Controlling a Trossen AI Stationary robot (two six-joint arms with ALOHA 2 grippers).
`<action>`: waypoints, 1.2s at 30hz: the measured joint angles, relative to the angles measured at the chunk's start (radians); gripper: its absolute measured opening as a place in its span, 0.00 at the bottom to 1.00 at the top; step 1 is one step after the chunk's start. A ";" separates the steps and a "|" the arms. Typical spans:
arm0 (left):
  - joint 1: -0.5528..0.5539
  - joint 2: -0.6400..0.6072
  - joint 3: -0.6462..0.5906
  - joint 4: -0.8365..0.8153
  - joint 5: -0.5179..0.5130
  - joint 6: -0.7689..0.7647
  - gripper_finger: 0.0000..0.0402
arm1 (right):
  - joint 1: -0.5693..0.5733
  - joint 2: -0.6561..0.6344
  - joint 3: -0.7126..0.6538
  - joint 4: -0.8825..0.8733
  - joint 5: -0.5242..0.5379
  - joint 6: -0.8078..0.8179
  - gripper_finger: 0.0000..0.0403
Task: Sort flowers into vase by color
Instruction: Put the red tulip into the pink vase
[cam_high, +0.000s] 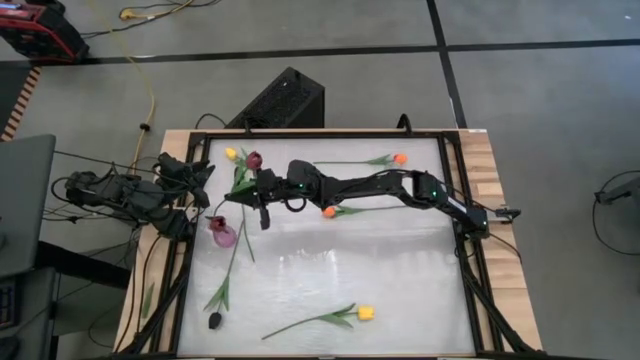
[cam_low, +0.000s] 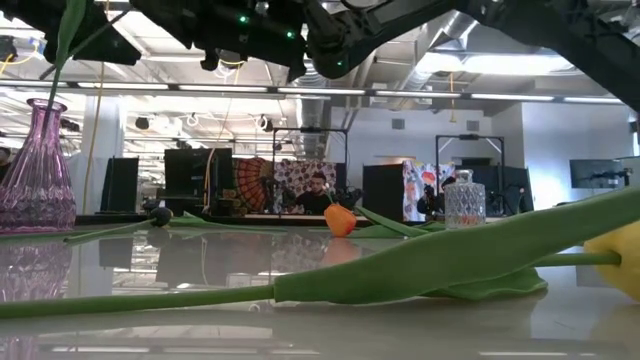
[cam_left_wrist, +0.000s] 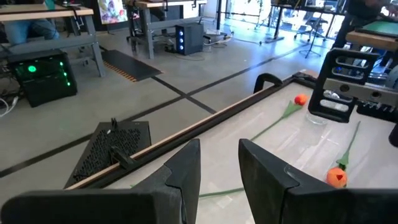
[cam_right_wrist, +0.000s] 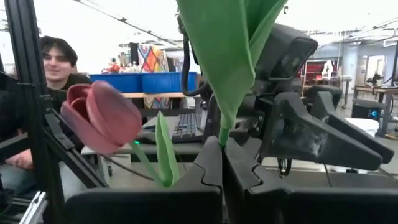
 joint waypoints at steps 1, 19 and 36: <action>0.000 0.000 0.000 0.000 0.000 0.000 0.24 | 0.000 0.000 0.000 0.003 0.012 -0.001 0.05; 0.000 0.000 0.000 0.000 -0.007 0.000 0.24 | 0.026 0.000 0.000 -0.060 0.074 -0.109 0.05; 0.000 0.000 0.000 0.000 -0.008 -0.004 0.24 | 0.035 0.000 0.000 -0.134 0.074 -0.157 0.13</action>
